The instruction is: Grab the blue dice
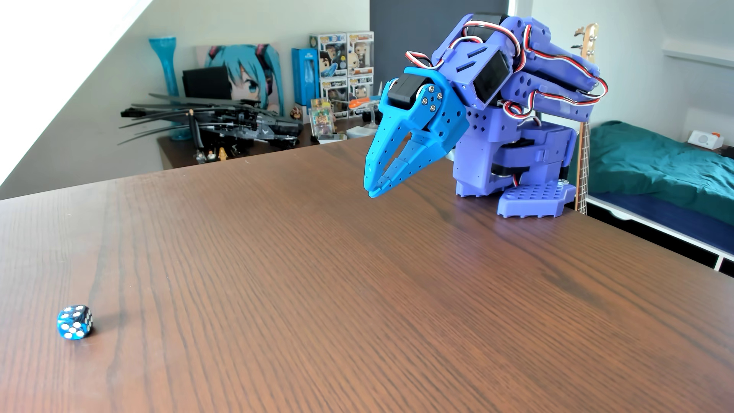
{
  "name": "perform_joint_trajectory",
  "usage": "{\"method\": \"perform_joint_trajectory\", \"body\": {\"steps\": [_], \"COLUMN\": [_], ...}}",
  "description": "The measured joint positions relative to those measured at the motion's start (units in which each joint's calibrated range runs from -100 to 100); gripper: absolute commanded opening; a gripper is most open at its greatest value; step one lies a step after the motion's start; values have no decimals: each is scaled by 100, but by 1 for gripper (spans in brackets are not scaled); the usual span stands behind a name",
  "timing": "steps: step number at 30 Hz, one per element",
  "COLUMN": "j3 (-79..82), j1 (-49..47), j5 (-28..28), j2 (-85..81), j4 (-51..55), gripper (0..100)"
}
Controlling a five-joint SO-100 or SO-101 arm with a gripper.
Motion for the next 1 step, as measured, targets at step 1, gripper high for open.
{"method": "perform_joint_trajectory", "body": {"steps": [1], "j3": [0], "j1": [0], "j5": [0], "j2": [0], "j4": [0], "gripper": [2]}}
